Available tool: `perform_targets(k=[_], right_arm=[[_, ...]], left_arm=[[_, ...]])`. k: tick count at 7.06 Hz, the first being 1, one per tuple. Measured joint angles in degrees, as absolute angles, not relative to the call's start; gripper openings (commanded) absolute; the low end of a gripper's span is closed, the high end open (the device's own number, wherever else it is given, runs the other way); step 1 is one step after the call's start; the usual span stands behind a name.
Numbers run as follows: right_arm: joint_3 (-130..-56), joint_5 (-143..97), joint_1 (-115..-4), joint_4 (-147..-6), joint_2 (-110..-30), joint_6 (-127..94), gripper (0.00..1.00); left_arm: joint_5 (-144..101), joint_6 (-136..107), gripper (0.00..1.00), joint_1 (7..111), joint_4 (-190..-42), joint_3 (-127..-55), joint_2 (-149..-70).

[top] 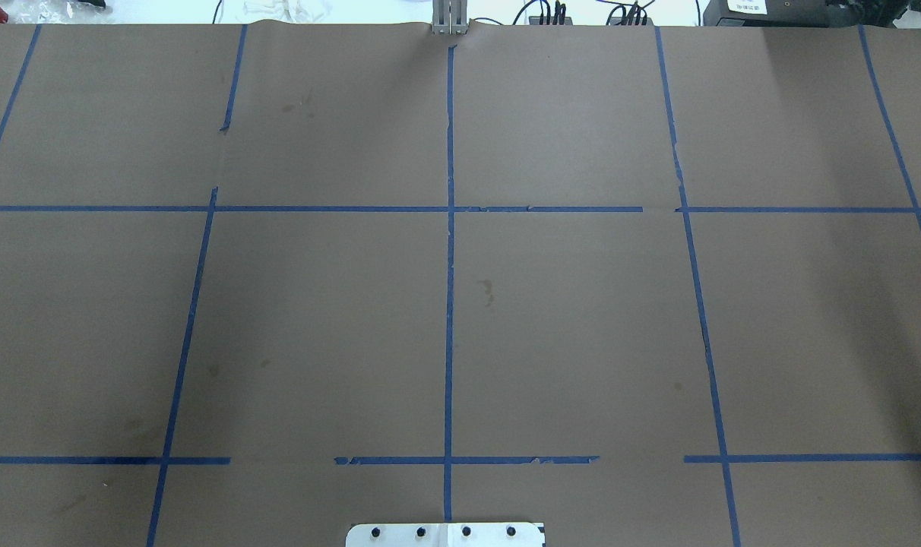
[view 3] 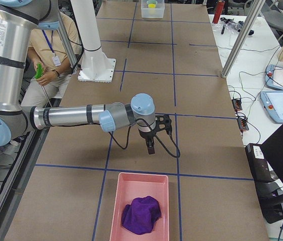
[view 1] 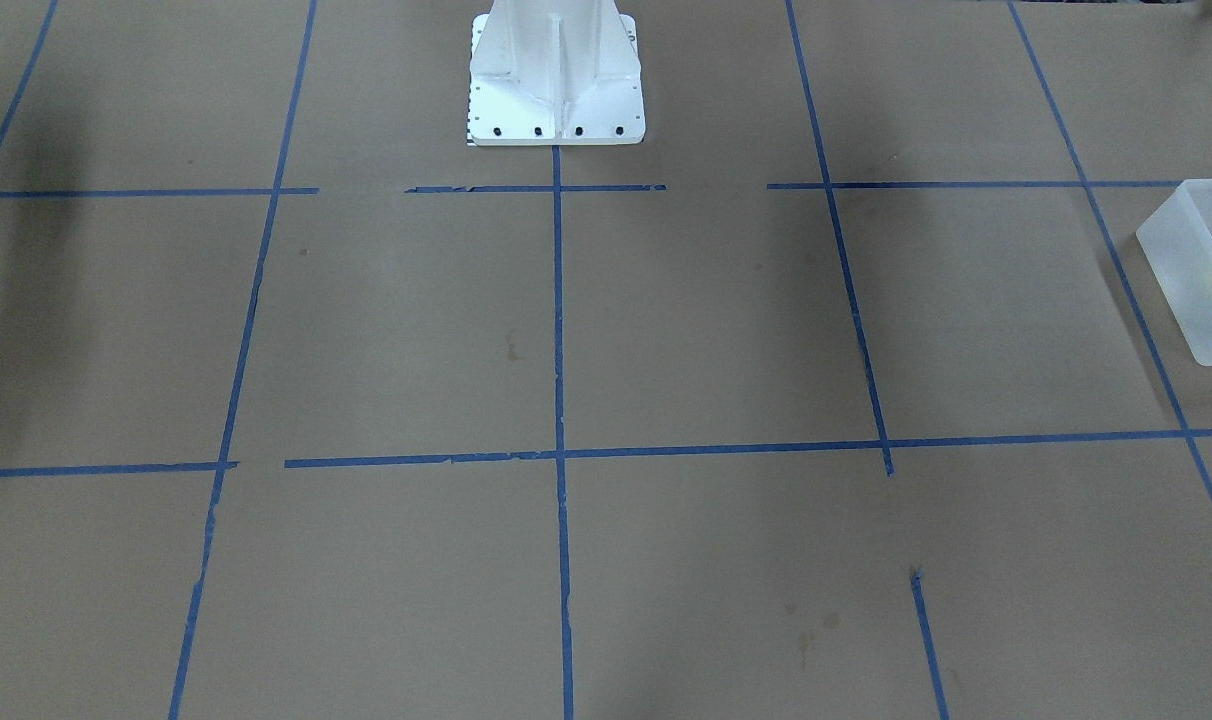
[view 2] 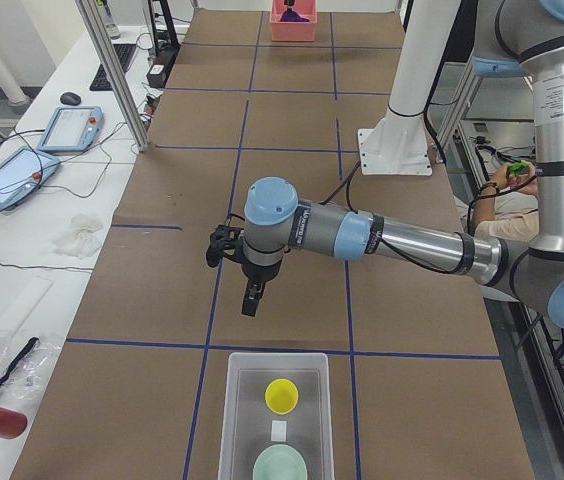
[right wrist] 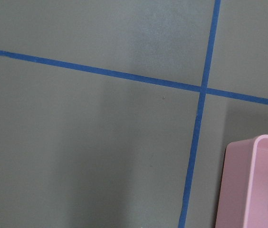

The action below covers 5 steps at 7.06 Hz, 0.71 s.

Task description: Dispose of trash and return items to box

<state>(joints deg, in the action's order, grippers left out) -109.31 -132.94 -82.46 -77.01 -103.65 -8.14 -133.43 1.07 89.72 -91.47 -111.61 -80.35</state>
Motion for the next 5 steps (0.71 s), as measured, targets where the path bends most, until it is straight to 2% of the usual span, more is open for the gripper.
perform_targets(k=[5], right_arm=[[-109.51, -133.20, -83.01, -76.91, -103.11, -8.26, 1.00]], left_arm=[[-133.43, 1.18, 1.00, 91.11, -91.01, -108.37, -81.75]])
